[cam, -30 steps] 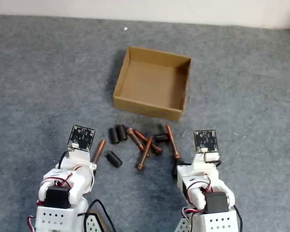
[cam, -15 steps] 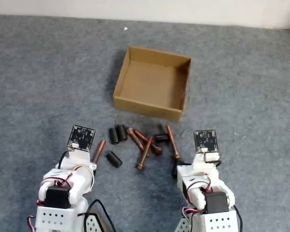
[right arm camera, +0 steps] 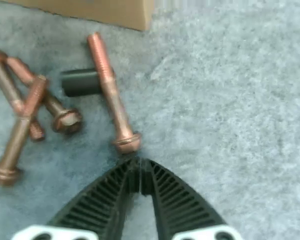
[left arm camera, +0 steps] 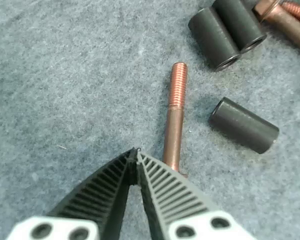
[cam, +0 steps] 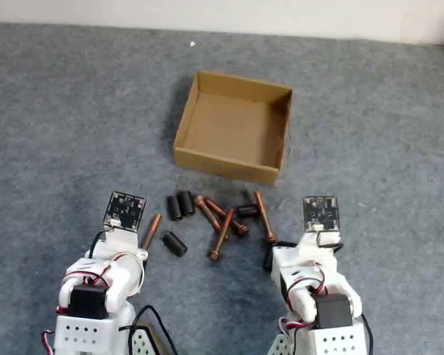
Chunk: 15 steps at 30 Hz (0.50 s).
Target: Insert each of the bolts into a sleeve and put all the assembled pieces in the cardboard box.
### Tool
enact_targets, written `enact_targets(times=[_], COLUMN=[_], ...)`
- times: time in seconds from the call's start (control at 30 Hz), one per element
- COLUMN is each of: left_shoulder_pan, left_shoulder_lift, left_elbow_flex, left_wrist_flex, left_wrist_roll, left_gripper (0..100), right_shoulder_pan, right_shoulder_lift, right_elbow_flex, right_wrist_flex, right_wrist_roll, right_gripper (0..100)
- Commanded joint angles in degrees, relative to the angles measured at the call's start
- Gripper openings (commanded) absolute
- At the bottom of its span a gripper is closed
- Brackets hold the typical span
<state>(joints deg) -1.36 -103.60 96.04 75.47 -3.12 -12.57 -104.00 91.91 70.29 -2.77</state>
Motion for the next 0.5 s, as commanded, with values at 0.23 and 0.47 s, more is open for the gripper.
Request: enact_targets(times=[0.23, 0.47], left_shoulder_pan=[-0.1, -0.1], left_shoulder_lift=[-0.6, -0.6], left_elbow_flex=[1.1, 1.1], left_wrist_flex=[0.1, 0.1], left_wrist_roll=[-0.7, -0.6], left_gripper=[1, 1], right_shoulder_pan=[-9.7, -11.3], right_shoulder_lift=[12.5, 32.5], right_elbow_flex=[-6.5, -8.8], right_wrist_flex=[-0.8, -11.6], right_wrist_roll=[-9.3, -14.2], right_gripper=[12.1, 11.8])
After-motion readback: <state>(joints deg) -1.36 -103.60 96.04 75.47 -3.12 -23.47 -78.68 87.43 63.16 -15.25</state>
